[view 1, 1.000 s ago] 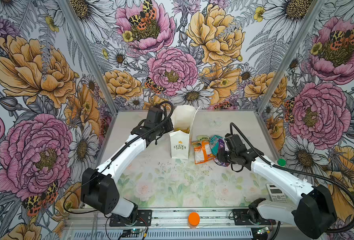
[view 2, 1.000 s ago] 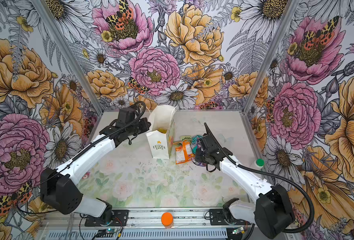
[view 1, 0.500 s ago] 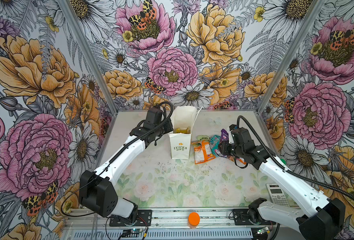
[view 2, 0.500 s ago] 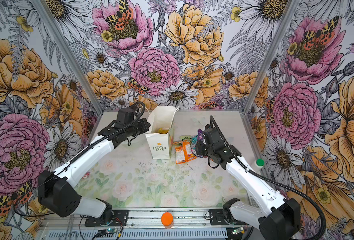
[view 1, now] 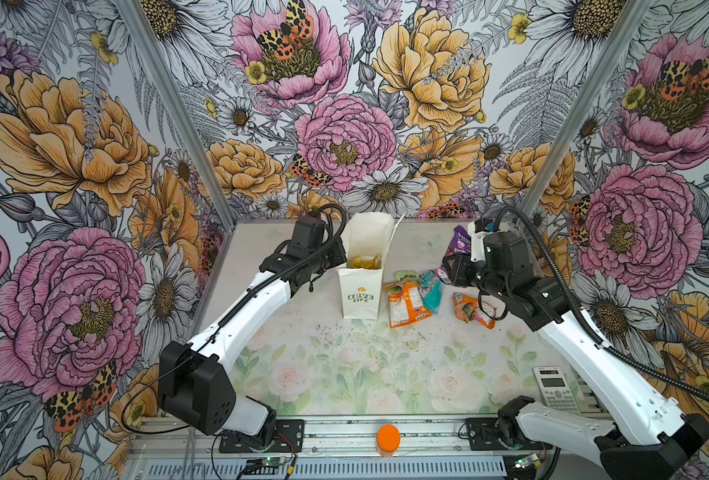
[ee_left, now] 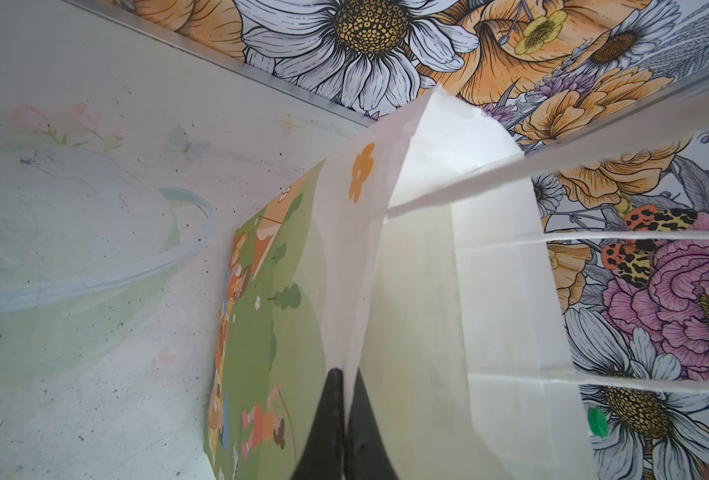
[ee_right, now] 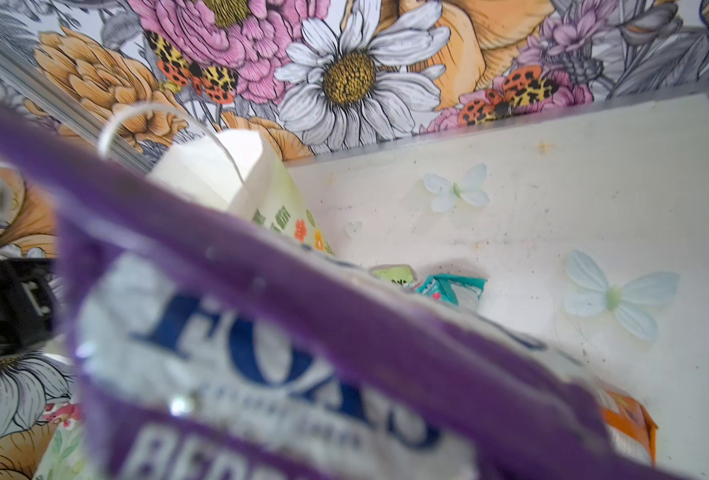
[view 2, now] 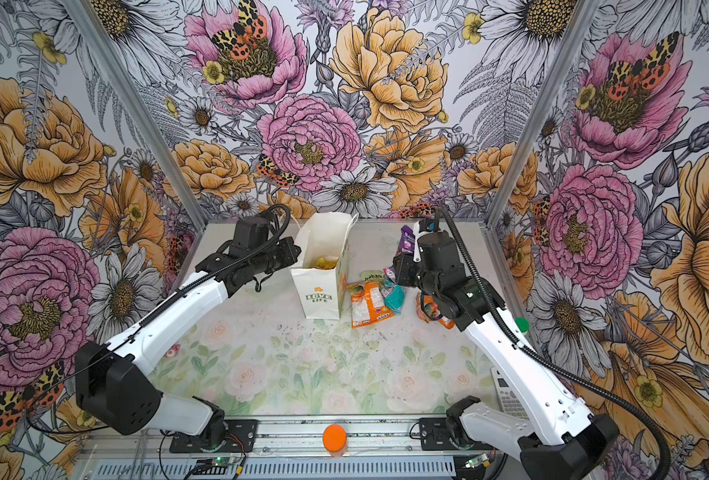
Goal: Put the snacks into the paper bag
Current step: 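Lift the purple packet with the right gripper up toward the bag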
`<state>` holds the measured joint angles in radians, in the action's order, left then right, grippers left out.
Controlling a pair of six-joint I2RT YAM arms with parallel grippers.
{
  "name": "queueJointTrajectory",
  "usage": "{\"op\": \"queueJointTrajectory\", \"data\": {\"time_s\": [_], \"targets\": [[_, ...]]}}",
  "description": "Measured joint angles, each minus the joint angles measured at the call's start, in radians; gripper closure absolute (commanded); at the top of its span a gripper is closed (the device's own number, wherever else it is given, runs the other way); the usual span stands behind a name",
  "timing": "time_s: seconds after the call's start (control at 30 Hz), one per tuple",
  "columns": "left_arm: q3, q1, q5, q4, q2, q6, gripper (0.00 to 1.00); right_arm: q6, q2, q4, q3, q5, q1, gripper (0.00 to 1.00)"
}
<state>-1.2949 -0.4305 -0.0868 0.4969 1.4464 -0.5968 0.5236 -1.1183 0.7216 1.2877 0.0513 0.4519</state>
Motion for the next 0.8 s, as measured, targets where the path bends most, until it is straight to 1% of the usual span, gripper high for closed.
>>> {"op": "queueJointTrajectory", "data": {"time_s": [0.17,0.43,0.8], "targets": [[0.000,-0.004,0.000,0.000,0.000,0.000,1.00,-0.002,-0.032,-0.001,0.116,-0.012,0.000,1.00],[0.000,-0.011,0.003,-0.001,0.000,0.000,1.00,-0.002,-0.153,-0.006,0.263,-0.063,0.020,1.00],[0.000,-0.012,0.008,0.000,-0.001,-0.003,1.00,-0.039,-0.316,-0.023,0.505,-0.076,0.146,1.00]]}}
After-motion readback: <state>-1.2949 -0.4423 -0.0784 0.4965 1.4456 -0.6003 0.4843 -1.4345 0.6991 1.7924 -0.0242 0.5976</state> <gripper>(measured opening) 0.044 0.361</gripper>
